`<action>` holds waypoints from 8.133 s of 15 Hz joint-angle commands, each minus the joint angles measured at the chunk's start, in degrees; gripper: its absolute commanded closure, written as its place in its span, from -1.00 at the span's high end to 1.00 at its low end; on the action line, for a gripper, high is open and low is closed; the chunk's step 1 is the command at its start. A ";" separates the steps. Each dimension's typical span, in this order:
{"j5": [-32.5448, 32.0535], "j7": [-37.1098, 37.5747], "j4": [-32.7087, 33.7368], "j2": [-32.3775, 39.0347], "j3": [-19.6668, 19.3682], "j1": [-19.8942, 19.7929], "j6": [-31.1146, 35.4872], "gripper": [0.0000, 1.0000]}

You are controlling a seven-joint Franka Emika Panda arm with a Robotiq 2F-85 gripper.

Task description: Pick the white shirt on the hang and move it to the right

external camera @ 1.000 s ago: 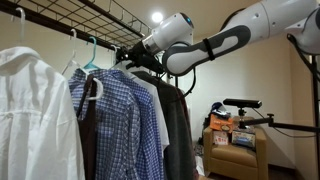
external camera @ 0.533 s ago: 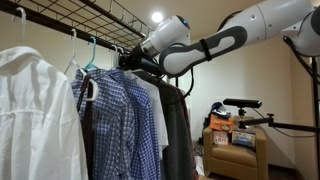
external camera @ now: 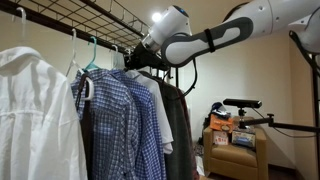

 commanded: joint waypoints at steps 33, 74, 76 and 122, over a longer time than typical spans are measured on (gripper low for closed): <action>7.39 13.69 -46.04 -27.93 -8.42 -6.20 -18.18 -0.82; -5.32 20.41 -33.22 -31.65 -5.86 -13.12 -18.61 -0.81; -5.19 18.94 -32.18 -30.47 -5.79 -12.00 -17.13 -0.81; 0.05 11.20 -35.65 -30.78 -2.19 -7.78 -25.84 -0.83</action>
